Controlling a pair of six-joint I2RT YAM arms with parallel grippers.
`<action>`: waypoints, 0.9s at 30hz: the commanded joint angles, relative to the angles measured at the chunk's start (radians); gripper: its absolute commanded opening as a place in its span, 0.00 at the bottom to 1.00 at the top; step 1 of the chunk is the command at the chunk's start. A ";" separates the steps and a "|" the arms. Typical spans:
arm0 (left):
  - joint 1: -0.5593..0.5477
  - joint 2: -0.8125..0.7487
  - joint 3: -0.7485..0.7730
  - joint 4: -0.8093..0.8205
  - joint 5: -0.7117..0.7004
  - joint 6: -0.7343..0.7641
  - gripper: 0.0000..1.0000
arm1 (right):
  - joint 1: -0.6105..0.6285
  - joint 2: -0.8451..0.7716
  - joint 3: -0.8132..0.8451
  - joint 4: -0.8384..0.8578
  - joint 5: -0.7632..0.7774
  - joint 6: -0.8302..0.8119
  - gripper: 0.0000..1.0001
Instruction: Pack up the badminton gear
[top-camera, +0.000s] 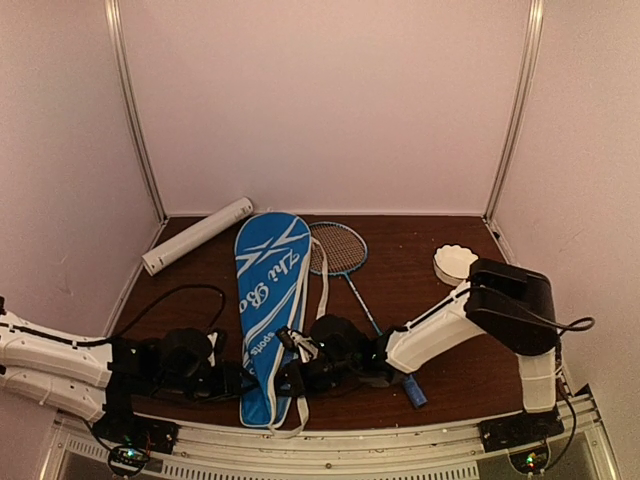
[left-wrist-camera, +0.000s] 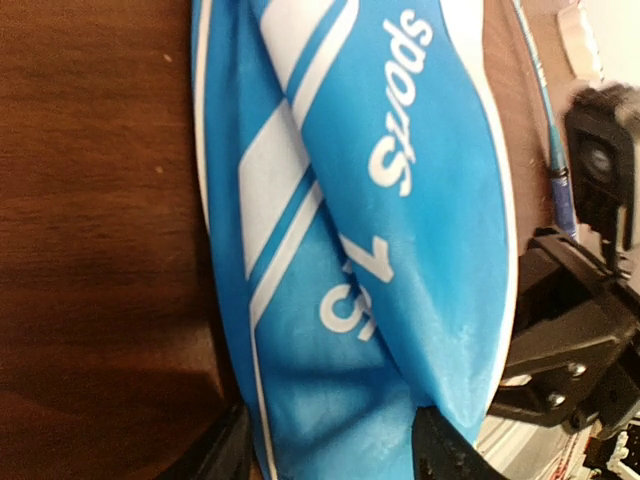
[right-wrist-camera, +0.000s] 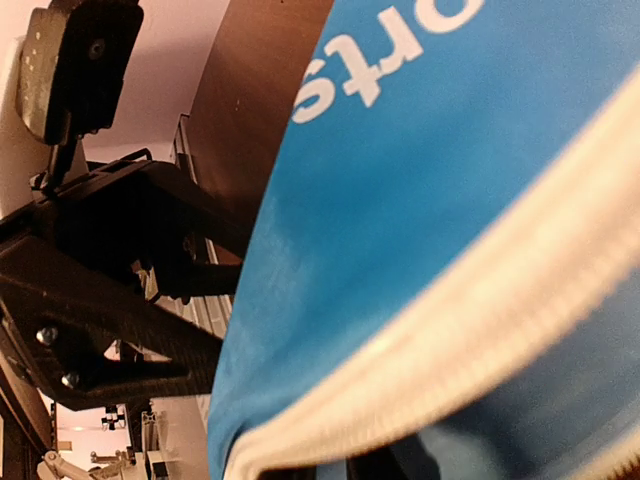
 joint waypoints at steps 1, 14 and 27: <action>0.016 -0.115 0.005 -0.136 -0.071 0.007 0.59 | -0.038 -0.173 -0.063 -0.191 0.116 -0.143 0.22; 0.180 0.040 0.326 -0.377 -0.014 0.463 0.62 | -0.298 -0.504 -0.136 -0.631 0.170 -0.436 0.42; 0.252 0.211 0.498 -0.359 0.037 0.635 0.57 | -0.576 -0.305 0.115 -0.933 0.088 -0.632 0.35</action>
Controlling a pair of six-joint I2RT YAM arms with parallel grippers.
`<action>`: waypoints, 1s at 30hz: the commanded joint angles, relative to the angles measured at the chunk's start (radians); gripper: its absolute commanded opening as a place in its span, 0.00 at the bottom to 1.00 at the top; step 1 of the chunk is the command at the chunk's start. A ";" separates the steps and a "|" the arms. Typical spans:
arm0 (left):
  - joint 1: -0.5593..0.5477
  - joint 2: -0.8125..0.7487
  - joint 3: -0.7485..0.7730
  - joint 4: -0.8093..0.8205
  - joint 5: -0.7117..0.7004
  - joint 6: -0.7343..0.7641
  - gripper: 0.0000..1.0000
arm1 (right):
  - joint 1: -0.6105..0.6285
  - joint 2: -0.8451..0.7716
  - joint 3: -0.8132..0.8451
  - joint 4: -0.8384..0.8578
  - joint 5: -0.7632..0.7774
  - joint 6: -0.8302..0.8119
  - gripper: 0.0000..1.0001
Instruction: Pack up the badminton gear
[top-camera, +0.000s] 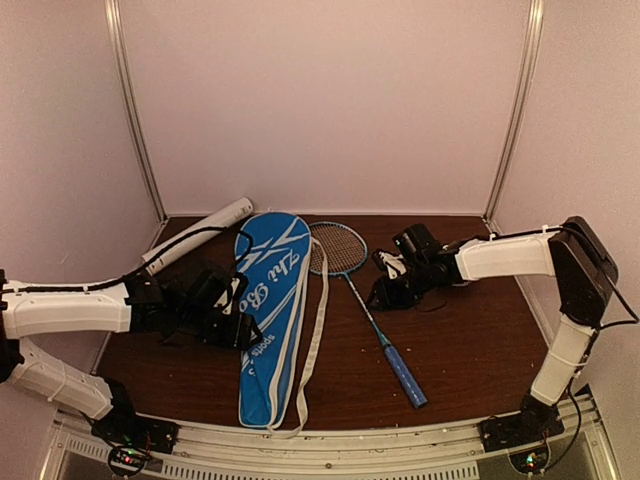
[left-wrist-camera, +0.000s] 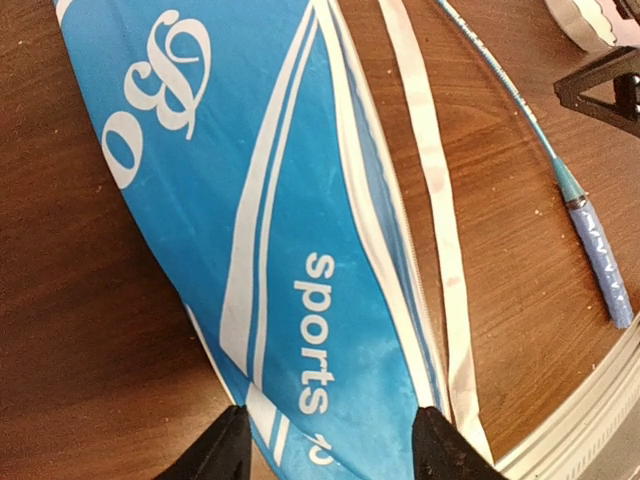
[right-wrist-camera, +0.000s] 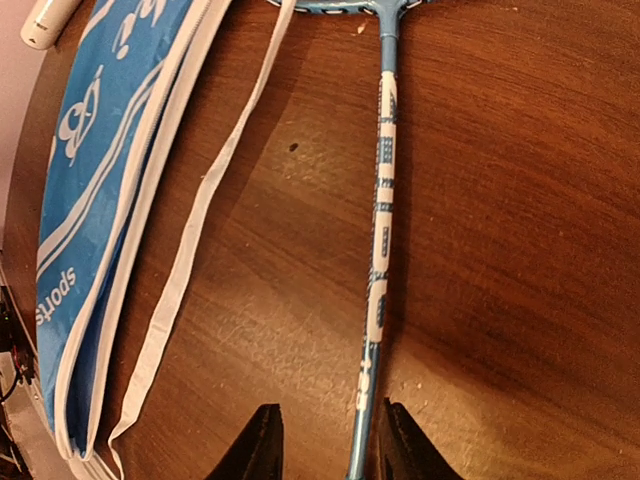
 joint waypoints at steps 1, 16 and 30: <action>0.026 0.035 0.060 0.006 0.037 0.088 0.57 | -0.025 0.092 0.109 -0.107 -0.055 -0.074 0.35; 0.028 0.163 0.158 0.026 0.042 0.138 0.55 | -0.037 0.250 0.208 -0.151 -0.072 -0.079 0.26; 0.028 0.312 0.307 -0.053 -0.011 0.194 0.53 | -0.068 0.141 0.121 -0.057 -0.039 0.005 0.00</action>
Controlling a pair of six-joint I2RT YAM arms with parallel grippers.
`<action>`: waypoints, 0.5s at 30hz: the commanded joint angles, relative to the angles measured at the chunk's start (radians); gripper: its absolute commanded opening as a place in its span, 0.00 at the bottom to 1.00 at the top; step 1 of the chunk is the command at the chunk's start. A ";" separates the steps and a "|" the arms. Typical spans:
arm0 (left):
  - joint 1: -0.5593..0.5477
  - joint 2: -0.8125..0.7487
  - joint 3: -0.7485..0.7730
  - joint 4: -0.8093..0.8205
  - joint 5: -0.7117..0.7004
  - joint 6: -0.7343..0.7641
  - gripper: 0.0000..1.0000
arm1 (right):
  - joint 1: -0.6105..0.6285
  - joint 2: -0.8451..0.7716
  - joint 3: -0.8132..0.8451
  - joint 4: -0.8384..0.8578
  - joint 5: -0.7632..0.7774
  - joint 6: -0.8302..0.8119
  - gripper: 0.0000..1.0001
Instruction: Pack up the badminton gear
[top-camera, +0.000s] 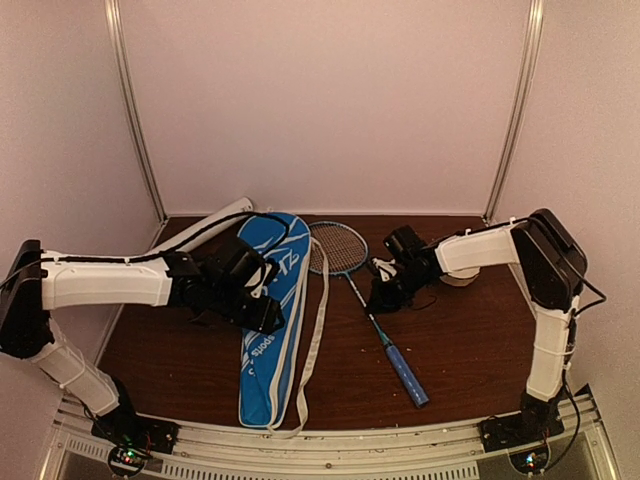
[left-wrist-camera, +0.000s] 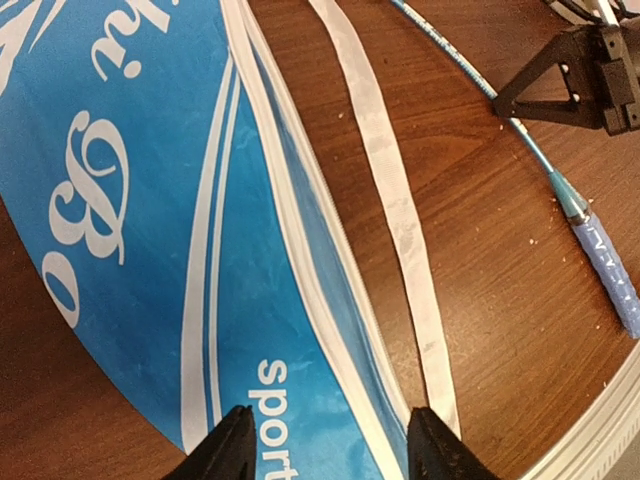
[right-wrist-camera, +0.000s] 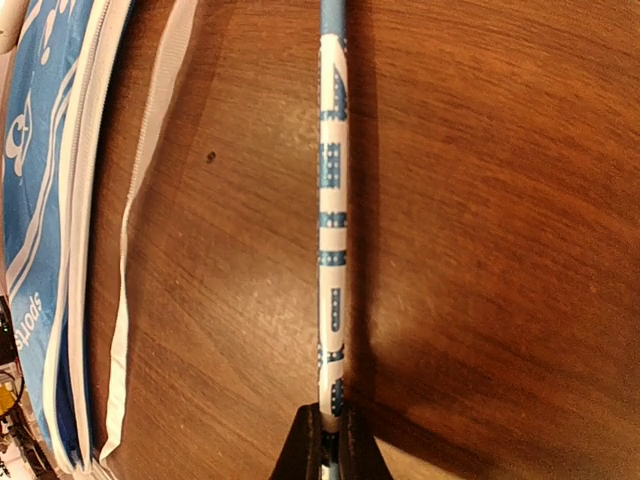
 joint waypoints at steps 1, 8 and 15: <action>0.005 0.066 0.095 -0.052 -0.045 0.037 0.52 | -0.011 -0.131 -0.087 0.058 0.060 0.034 0.00; -0.011 0.168 0.170 -0.144 -0.079 0.039 0.42 | -0.011 -0.299 -0.190 0.143 0.084 0.093 0.00; -0.073 0.246 0.239 -0.261 -0.134 0.058 0.50 | -0.011 -0.374 -0.228 0.086 0.207 0.094 0.00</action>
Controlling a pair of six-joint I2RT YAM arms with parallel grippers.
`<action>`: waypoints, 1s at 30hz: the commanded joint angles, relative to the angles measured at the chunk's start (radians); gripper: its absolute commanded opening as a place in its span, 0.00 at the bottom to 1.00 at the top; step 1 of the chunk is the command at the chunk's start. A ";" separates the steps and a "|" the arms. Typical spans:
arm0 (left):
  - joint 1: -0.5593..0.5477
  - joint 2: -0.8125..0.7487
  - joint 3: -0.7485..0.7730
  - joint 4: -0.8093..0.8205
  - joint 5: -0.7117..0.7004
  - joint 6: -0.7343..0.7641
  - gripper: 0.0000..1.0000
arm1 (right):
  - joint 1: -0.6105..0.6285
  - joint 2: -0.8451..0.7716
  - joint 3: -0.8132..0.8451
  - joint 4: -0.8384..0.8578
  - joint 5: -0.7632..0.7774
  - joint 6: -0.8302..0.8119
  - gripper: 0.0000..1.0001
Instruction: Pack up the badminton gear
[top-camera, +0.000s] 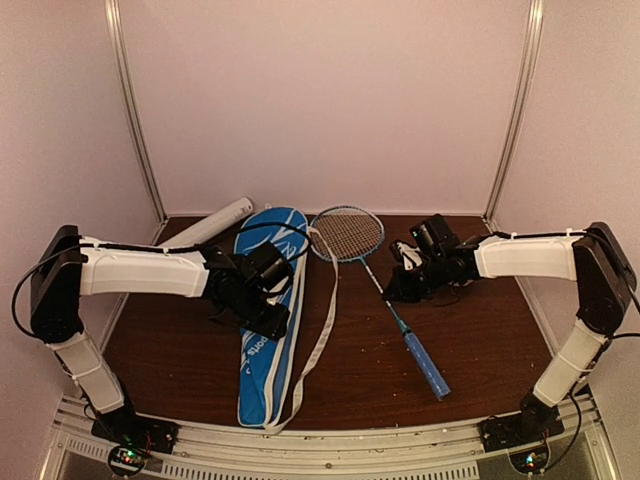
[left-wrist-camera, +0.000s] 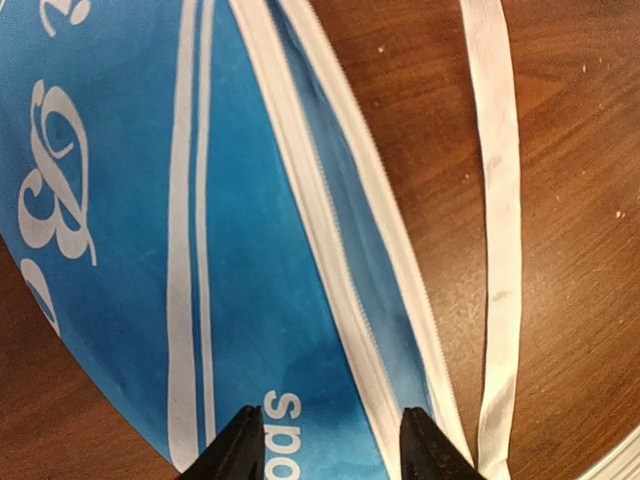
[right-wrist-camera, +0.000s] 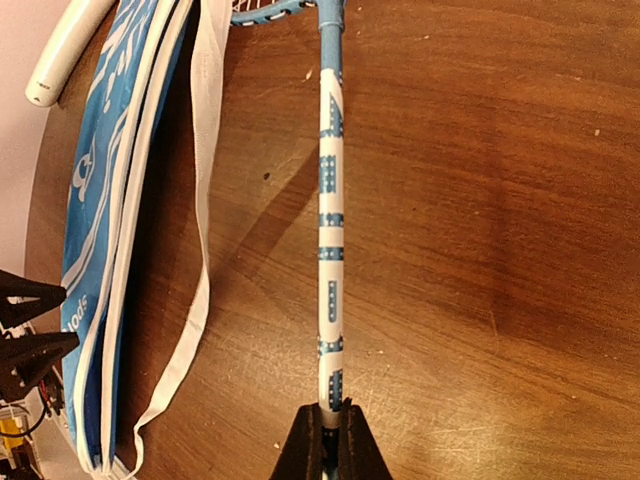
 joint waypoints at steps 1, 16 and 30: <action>-0.044 0.058 0.080 -0.098 -0.062 0.027 0.51 | -0.006 -0.052 -0.019 0.010 0.142 0.004 0.00; -0.104 0.245 0.234 -0.237 -0.174 0.030 0.54 | -0.006 -0.172 -0.071 -0.016 0.194 -0.024 0.00; -0.106 0.285 0.261 -0.261 -0.193 0.018 0.22 | -0.003 -0.363 -0.215 -0.018 0.096 0.002 0.00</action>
